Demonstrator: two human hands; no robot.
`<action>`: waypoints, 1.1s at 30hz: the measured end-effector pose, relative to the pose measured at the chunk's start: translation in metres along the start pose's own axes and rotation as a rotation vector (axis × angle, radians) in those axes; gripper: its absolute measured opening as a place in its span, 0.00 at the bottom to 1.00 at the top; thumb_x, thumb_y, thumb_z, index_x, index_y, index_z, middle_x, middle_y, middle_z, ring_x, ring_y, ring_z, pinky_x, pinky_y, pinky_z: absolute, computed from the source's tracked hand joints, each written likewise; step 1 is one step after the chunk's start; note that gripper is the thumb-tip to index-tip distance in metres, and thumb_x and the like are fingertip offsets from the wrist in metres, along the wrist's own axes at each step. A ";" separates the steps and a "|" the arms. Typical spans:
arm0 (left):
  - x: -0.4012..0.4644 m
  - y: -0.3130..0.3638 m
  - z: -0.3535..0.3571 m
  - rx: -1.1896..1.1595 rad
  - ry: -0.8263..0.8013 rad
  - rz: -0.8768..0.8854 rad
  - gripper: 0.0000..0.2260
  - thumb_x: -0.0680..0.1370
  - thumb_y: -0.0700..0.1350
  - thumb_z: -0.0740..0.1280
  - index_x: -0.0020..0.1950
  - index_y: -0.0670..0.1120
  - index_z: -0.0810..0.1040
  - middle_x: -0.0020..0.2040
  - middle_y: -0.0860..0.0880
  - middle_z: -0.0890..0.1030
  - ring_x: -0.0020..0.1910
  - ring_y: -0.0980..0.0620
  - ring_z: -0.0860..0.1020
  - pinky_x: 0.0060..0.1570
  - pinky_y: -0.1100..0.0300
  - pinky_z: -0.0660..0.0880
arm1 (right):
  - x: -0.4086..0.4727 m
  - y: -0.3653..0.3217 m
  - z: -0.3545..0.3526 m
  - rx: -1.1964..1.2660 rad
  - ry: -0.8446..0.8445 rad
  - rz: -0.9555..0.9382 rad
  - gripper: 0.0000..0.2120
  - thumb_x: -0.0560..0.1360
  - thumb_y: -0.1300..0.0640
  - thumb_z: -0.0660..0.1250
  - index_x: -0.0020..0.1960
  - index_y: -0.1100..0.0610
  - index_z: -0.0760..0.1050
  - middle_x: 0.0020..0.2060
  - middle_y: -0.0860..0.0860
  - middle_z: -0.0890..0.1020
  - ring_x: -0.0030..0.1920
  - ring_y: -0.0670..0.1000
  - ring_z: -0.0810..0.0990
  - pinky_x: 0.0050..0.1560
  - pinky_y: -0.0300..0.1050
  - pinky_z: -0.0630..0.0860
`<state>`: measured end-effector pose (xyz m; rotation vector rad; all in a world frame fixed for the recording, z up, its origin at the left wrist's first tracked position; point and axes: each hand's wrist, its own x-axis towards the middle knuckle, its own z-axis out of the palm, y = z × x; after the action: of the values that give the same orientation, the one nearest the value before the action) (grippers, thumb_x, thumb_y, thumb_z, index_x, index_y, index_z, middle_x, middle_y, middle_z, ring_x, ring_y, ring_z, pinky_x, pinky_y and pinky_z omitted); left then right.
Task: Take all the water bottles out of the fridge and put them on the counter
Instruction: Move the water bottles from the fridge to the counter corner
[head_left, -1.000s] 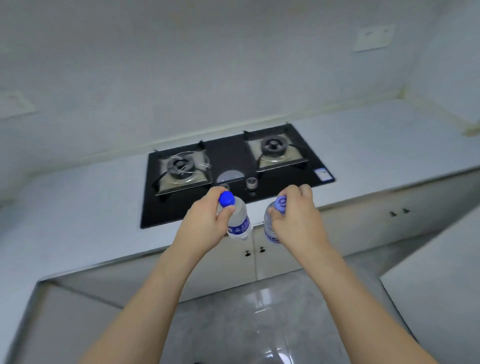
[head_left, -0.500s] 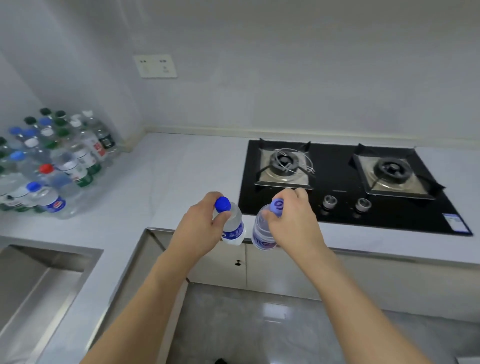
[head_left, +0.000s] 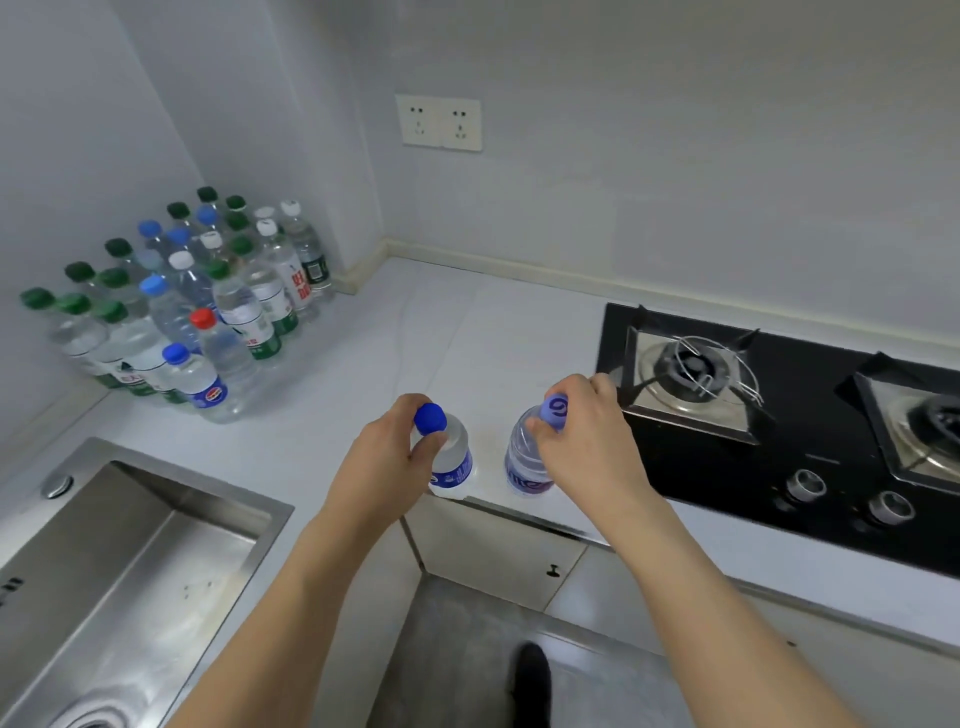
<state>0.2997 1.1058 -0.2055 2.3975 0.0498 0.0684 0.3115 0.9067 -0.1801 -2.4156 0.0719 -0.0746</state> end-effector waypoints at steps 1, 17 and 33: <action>0.010 -0.006 0.000 -0.001 0.013 -0.019 0.08 0.80 0.47 0.62 0.58 0.52 0.70 0.51 0.51 0.80 0.34 0.52 0.75 0.35 0.58 0.72 | 0.015 -0.002 0.008 -0.016 -0.019 -0.018 0.07 0.77 0.56 0.65 0.54 0.55 0.71 0.53 0.49 0.66 0.42 0.53 0.77 0.45 0.46 0.75; 0.132 -0.037 -0.025 0.093 0.150 -0.200 0.08 0.80 0.47 0.63 0.58 0.51 0.70 0.52 0.51 0.80 0.33 0.54 0.74 0.32 0.61 0.71 | 0.191 -0.048 0.058 0.024 -0.198 -0.208 0.06 0.76 0.57 0.66 0.51 0.55 0.70 0.52 0.50 0.67 0.41 0.54 0.75 0.43 0.46 0.72; 0.286 -0.121 -0.064 0.090 0.199 -0.309 0.06 0.79 0.48 0.65 0.55 0.52 0.71 0.39 0.51 0.78 0.33 0.52 0.75 0.31 0.59 0.70 | 0.334 -0.121 0.151 -0.092 -0.377 -0.292 0.08 0.76 0.58 0.64 0.55 0.57 0.71 0.52 0.49 0.65 0.43 0.57 0.77 0.47 0.49 0.76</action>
<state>0.5789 1.2542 -0.2302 2.4355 0.5239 0.1620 0.6598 1.0728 -0.2016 -2.4725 -0.4585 0.2552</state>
